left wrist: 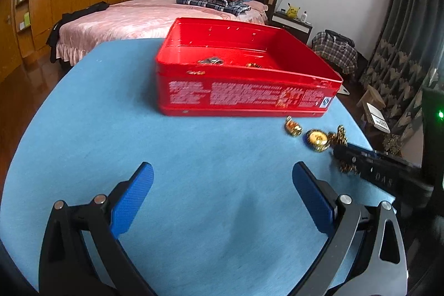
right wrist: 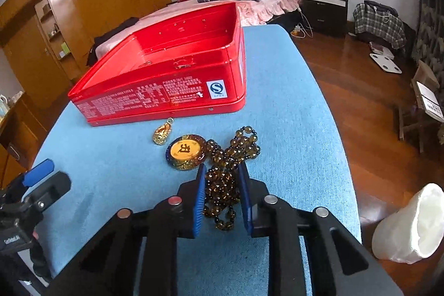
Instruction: Organize jewelry
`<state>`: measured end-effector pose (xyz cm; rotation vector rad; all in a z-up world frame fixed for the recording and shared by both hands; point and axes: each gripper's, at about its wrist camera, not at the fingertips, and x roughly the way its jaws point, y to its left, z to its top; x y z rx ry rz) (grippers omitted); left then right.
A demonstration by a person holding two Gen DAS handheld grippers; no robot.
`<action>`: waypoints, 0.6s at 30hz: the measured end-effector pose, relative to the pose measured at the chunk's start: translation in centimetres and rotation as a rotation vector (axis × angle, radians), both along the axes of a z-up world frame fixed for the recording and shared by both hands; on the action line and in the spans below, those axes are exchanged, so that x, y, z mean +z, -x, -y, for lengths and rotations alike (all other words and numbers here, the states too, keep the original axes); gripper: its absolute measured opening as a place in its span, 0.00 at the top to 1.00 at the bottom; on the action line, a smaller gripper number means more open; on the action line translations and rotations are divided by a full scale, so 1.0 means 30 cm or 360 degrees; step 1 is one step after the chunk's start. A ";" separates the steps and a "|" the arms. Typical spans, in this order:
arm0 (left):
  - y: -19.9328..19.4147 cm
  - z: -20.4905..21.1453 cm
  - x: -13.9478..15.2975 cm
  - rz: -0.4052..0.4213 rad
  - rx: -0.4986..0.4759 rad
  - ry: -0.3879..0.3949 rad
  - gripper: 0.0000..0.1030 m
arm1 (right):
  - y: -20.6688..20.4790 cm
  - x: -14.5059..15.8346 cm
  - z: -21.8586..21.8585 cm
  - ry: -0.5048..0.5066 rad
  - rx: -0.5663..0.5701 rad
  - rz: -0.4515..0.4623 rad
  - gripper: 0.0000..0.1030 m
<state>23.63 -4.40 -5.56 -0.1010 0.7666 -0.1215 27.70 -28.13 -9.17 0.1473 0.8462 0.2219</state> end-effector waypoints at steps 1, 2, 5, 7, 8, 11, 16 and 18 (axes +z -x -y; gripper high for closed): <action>-0.005 0.010 0.002 0.0003 0.0000 0.0001 0.06 | 0.005 0.001 0.008 -0.0010 -0.0005 0.0005 0.79; -0.014 0.027 0.004 0.0009 0.0003 0.0002 0.06 | 0.007 0.001 0.014 -0.0014 -0.0010 0.0008 0.79; -0.040 0.070 0.008 0.0011 -0.0016 0.0003 0.06 | 0.017 0.008 0.047 -0.0007 -0.0048 0.0015 0.79; -0.066 0.114 0.007 0.0003 -0.0035 -0.0023 0.06 | 0.019 0.012 0.064 -0.0023 -0.0063 0.0022 0.79; -0.079 0.134 0.006 0.0000 -0.0042 -0.0030 0.06 | 0.018 0.014 0.068 -0.0032 -0.0066 0.0024 0.79; -0.114 0.176 -0.006 -0.0028 -0.0054 -0.0051 0.06 | 0.027 0.012 0.080 -0.0069 -0.0064 0.0031 0.79; -0.176 0.223 -0.041 -0.0117 -0.0071 -0.0059 0.23 | 0.025 -0.002 0.091 -0.0111 -0.0040 0.0035 0.79; -0.195 0.238 -0.059 -0.0157 -0.0077 -0.0063 0.26 | 0.022 -0.005 0.101 -0.0139 -0.0036 0.0035 0.79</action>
